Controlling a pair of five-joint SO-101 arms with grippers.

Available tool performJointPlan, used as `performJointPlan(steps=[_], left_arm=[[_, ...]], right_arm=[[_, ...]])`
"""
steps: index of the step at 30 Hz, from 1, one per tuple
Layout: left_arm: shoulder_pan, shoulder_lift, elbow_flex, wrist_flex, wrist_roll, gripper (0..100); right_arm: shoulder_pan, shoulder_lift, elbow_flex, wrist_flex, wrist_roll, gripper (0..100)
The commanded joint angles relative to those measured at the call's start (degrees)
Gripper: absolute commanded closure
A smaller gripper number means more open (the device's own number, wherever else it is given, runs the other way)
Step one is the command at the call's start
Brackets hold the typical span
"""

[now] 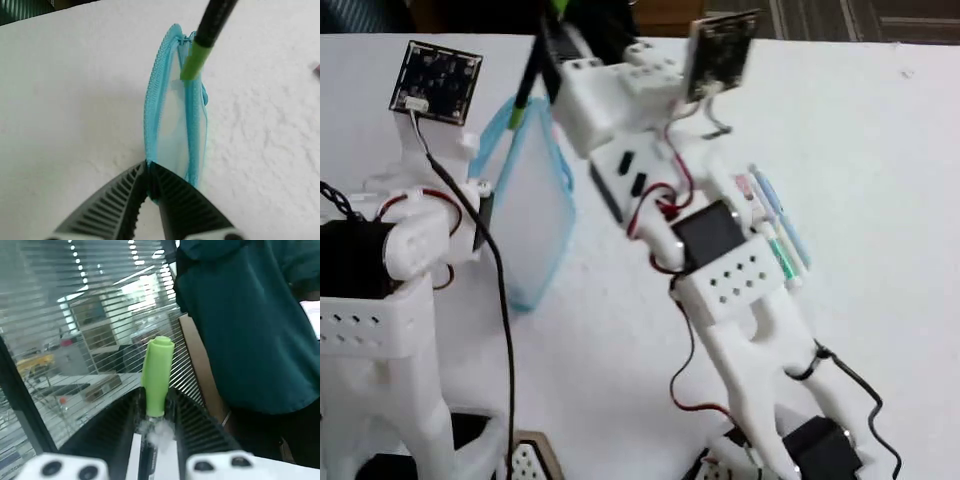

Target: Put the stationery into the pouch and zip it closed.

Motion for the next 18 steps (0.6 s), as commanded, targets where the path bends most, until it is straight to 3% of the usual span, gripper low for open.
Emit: performJointPlan(steps=[1,9,16,18], left_arm=[[0.2,3.7,0.9,0.2,0.1,98],[0.2,3.7,0.9,0.2,0.1,98],[0.2,3.7,0.9,0.2,0.1,98],[0.2,3.7,0.9,0.2,0.1,98]], right_arm=[[-0.4,1.4,-4.2,-0.8,1.0,98.1],[-2.2,9.6,-3.3,-0.1,7.5,98.2],[-7.2,8.9,-1.0,9.0,7.5,97.8],[-7.2,8.5,-1.0,11.3,7.4,93.0]])
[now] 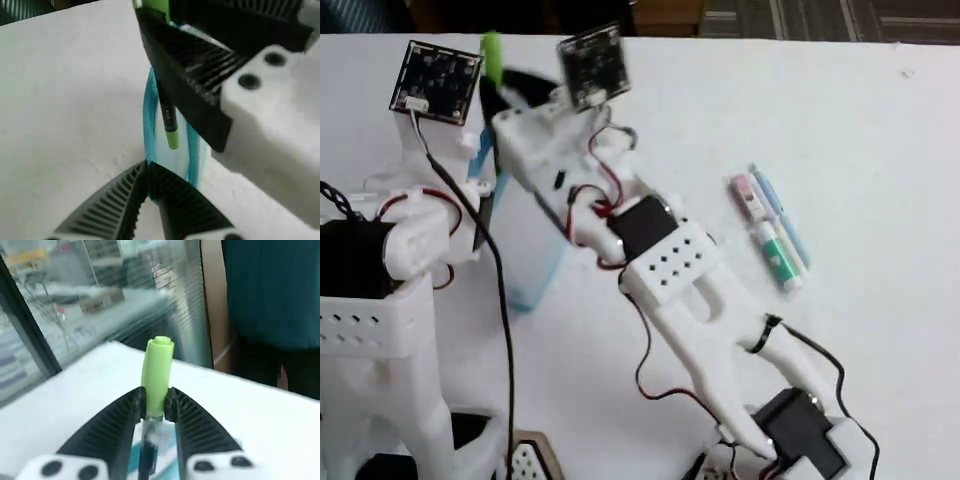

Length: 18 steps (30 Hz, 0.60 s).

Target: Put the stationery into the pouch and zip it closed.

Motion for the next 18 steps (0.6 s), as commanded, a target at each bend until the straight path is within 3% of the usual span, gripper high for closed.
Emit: performJointPlan(steps=[1,4,6,12,15,18], left_arm=[[0.2,3.7,0.9,0.2,0.1,98],[0.2,3.7,0.9,0.2,0.1,98],[0.2,3.7,0.9,0.2,0.1,98],[0.2,3.7,0.9,0.2,0.1,98],[0.2,3.7,0.9,0.2,0.1,98],[0.2,3.7,0.9,0.2,0.1,98]], right_arm=[[-0.2,-1.7,-0.4,3.1,0.4,88.4],[-0.2,-4.2,-0.4,3.3,0.3,73.8],[0.0,-6.2,-0.4,3.1,0.3,69.2],[2.0,-12.2,-0.4,3.3,0.5,69.1],[10.0,-14.6,-0.3,3.9,0.6,73.4],[21.4,-12.5,0.0,11.4,1.1,81.0]])
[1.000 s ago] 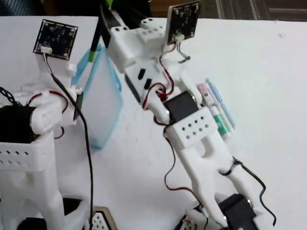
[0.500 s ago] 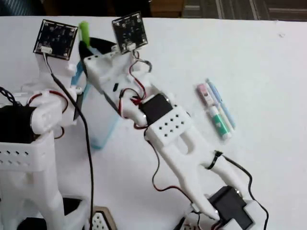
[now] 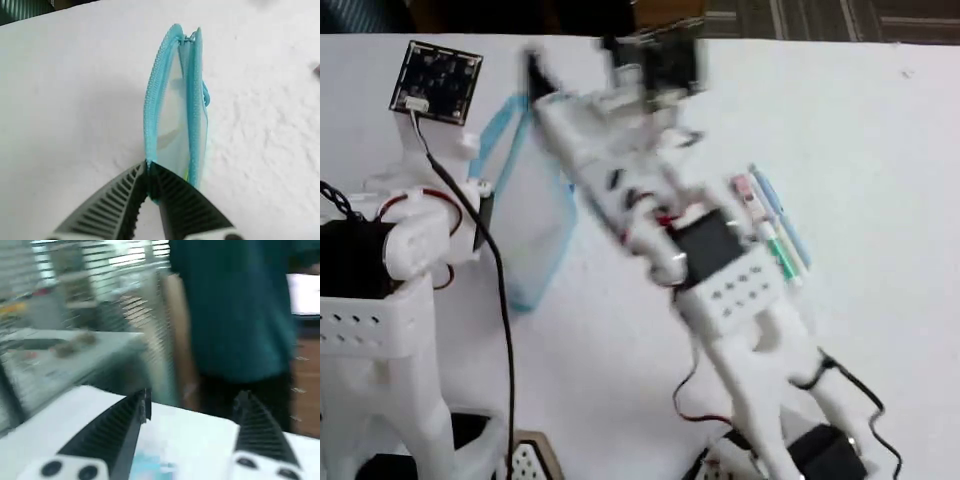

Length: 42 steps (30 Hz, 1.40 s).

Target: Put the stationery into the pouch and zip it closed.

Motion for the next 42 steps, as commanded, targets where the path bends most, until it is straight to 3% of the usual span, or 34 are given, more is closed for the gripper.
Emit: performJointPlan(steps=[1,7,11,14,19,22,28,34,37,42], left_arm=[[0.2,3.7,0.9,0.2,0.1,98],[0.2,3.7,0.9,0.2,0.1,98],[0.2,3.7,0.9,0.2,0.1,98],[0.2,3.7,0.9,0.2,0.1,98],[0.1,3.7,0.9,0.2,0.1,98],[0.1,3.7,0.9,0.2,0.1,98],[0.1,3.7,0.9,0.2,0.1,98],[0.1,3.7,0.9,0.2,0.1,98],[0.1,3.7,0.9,0.2,0.1,98],[0.1,3.7,0.9,0.2,0.1,98]], right_arm=[[13.2,1.8,0.9,9.0,2.4,83.0],[25.2,17.5,5.5,24.6,20.5,78.6],[29.4,28.4,5.5,27.0,31.3,66.3],[30.5,36.4,5.3,26.2,36.6,63.4],[31.0,47.3,4.5,14.6,37.2,63.7],[30.8,51.6,-0.4,13.8,37.1,63.7],[30.2,59.0,-12.9,23.0,37.1,67.0],[29.3,65.4,-23.4,33.3,37.5,98.7],[29.0,66.1,-25.8,37.9,37.1,93.7],[28.4,63.0,-28.2,40.7,36.4,97.7]])
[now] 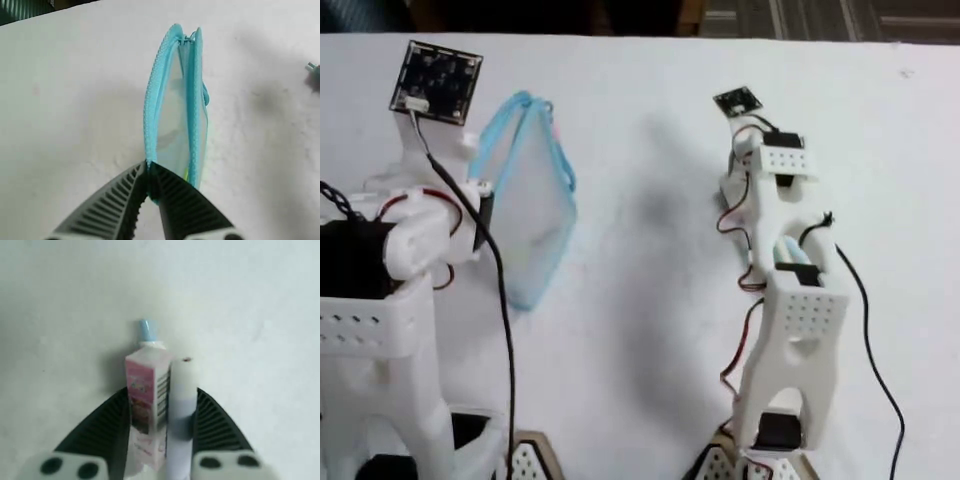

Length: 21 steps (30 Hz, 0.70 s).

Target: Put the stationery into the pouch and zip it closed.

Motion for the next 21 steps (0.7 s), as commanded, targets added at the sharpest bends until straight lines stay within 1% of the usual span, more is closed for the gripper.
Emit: performJointPlan(steps=[1,6,15,21], left_arm=[[0.1,3.7,0.9,0.2,0.1,98],[0.1,3.7,0.9,0.2,0.1,98],[0.1,3.6,0.9,0.2,0.1,98],[0.1,3.5,0.9,0.2,0.1,98]], right_arm=[[-2.0,-3.8,-1.3,2.3,-1.6,97.6],[-3.1,-10.8,-0.9,2.3,-5.3,98.1],[-8.0,-25.1,-1.2,2.0,-17.9,98.1],[-11.1,-36.2,-1.2,2.0,-24.6,98.1]])
